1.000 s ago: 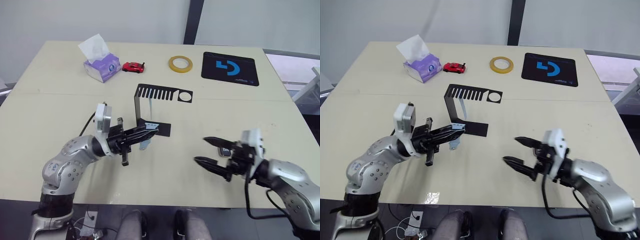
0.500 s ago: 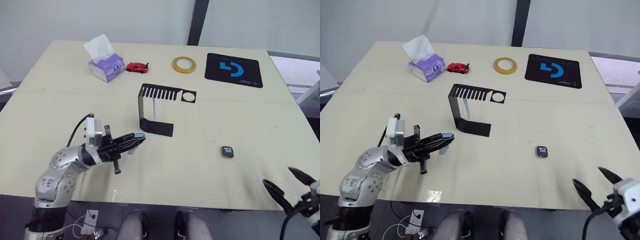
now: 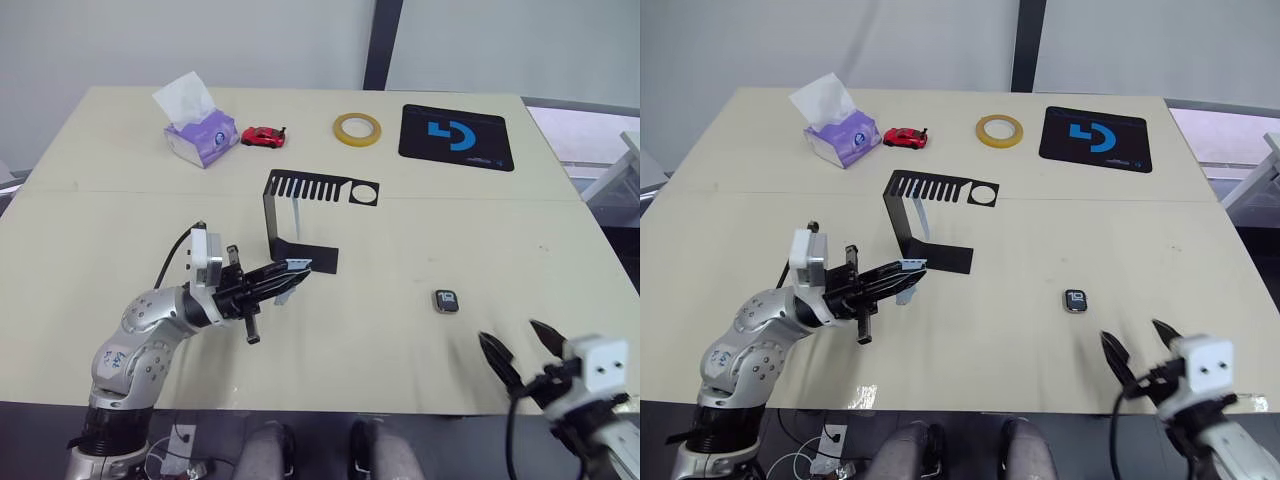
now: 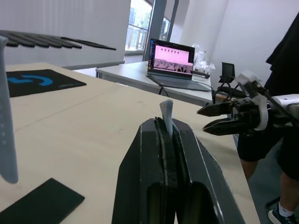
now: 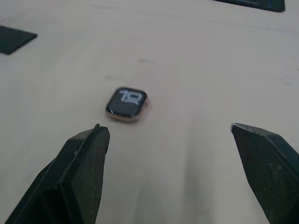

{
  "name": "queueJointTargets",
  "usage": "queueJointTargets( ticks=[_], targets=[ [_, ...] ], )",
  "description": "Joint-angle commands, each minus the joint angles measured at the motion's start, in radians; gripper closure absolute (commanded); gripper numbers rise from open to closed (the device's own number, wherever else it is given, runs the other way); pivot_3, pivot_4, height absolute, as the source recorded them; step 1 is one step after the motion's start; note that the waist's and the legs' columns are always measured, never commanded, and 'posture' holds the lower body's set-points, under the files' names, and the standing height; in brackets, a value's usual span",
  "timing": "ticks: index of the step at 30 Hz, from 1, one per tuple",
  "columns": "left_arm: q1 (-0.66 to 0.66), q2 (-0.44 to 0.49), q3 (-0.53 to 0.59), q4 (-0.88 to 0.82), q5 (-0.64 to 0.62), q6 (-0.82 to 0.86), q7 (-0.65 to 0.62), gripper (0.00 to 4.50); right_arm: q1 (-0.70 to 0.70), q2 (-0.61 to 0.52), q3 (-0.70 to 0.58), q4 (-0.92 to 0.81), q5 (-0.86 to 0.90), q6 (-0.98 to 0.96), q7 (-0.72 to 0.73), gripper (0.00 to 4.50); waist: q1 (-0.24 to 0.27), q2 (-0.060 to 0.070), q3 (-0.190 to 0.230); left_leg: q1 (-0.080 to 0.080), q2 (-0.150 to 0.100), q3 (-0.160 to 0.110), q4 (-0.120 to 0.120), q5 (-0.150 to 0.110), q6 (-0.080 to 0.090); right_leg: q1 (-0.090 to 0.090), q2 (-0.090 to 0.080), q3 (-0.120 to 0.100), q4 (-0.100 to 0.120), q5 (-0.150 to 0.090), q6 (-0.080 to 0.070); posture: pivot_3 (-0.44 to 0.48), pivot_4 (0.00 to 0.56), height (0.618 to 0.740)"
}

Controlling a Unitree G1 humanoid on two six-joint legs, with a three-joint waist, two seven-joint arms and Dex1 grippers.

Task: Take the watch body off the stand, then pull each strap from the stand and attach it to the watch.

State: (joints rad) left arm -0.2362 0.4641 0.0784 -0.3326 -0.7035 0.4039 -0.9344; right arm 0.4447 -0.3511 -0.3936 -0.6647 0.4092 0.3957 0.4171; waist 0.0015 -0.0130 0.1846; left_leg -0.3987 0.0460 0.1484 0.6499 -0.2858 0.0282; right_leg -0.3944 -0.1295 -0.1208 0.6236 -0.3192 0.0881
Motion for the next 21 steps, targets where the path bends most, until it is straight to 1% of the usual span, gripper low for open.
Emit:
queueJointTargets(
  ticks=[1,3,7,12,16,21],
  targets=[
    [-0.013,0.0,-0.02,-0.041,-0.003,-0.017,-0.015,4.5,-0.093,-0.006,0.074,-0.043,-0.051,0.15,-0.134,0.08,-0.001,0.0,0.0,0.0,0.0,0.0,0.0,0.0,0.0,0.0,0.0,0.0,0.0,0.0,0.0,0.0,0.15,0.74],
    [-0.014,0.003,-0.03,-0.044,0.002,-0.021,-0.02,4.5,-0.151,0.003,0.115,-0.038,-0.091,0.193,-0.194,0.08,-0.001,0.0,0.0,-0.001,-0.001,0.0,0.0,0.001,0.0,-0.001,0.0,0.0,0.001,0.0,0.0,0.0,0.15,0.74],
    [-0.016,0.001,-0.033,-0.047,0.002,-0.023,-0.016,4.5,-0.258,0.062,0.196,-0.039,-0.152,0.316,-0.333,0.08,-0.002,0.0,0.0,-0.002,-0.001,0.0,0.001,0.001,0.001,-0.001,0.0,-0.001,0.002,0.0,0.0,0.0,0.15,0.74],
    [-0.009,0.001,-0.036,-0.055,0.002,-0.025,-0.01,4.5,-0.327,0.102,0.265,-0.054,-0.189,0.414,-0.398,0.08,-0.004,0.0,0.0,-0.003,-0.001,0.0,0.001,0.002,0.0,-0.003,0.001,-0.001,0.003,0.0,0.0,0.0,0.15,0.74],
    [-0.003,-0.001,-0.043,-0.067,0.003,-0.023,-0.002,4.5,-0.352,0.133,0.272,-0.037,-0.209,0.46,-0.439,0.08,-0.004,0.0,0.0,-0.004,-0.001,0.0,0.001,0.002,0.0,-0.003,0.001,-0.002,0.003,0.0,0.0,0.0,0.15,0.74],
    [-0.001,0.003,-0.046,-0.075,-0.001,-0.021,0.005,4.5,-0.362,0.157,0.271,-0.043,-0.219,0.491,-0.457,0.08,-0.005,0.0,0.0,-0.004,-0.001,0.0,0.001,0.002,0.001,-0.003,0.001,-0.002,0.003,0.0,0.0,0.0,0.15,0.74]
  ],
)
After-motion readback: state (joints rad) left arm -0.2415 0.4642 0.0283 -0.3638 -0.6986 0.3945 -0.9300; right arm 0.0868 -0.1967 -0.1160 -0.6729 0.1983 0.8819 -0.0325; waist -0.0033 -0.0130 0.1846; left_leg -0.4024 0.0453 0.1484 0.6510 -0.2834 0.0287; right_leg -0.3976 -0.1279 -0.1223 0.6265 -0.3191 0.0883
